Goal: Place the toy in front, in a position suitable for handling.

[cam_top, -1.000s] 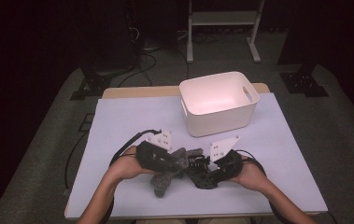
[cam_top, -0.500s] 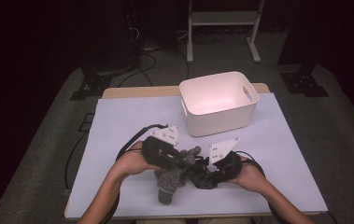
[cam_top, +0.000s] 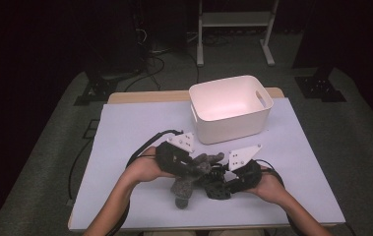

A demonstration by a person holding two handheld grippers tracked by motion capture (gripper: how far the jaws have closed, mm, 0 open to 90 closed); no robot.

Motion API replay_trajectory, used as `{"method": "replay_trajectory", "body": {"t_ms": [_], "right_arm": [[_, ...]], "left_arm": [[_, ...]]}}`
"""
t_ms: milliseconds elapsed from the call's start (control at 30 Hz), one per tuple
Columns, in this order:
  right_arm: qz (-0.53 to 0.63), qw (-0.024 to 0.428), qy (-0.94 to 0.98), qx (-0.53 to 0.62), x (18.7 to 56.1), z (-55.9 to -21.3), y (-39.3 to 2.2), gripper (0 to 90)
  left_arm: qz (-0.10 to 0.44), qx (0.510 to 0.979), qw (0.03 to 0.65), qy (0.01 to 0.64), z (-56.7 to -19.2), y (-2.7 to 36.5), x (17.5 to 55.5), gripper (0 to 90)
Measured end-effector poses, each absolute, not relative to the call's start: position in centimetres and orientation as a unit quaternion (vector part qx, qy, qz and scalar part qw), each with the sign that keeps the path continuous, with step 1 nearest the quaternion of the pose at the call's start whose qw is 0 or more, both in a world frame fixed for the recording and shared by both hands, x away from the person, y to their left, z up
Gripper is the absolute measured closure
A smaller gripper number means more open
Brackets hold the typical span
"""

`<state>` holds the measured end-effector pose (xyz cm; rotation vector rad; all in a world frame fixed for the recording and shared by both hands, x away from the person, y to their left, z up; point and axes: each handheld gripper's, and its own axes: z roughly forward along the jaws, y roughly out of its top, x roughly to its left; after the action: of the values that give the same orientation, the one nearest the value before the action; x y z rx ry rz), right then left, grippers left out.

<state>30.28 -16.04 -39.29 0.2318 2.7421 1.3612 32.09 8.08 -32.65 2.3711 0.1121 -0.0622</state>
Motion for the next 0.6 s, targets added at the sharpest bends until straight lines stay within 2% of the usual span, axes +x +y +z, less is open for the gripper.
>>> {"method": "replay_trajectory", "body": {"t_ms": [167,600], "right_arm": [[0.448,0.035,0.890,0.082,30.2,-39.4,-16.3,55.9],[0.459,0.032,0.886,0.060,30.8,-38.9,-13.2,56.0]], "left_arm": [[-0.041,0.920,0.385,0.059,-34.0,8.9,32.3,78.0],[-0.011,0.921,0.386,0.049,-31.0,9.7,31.8,78.1]]}}
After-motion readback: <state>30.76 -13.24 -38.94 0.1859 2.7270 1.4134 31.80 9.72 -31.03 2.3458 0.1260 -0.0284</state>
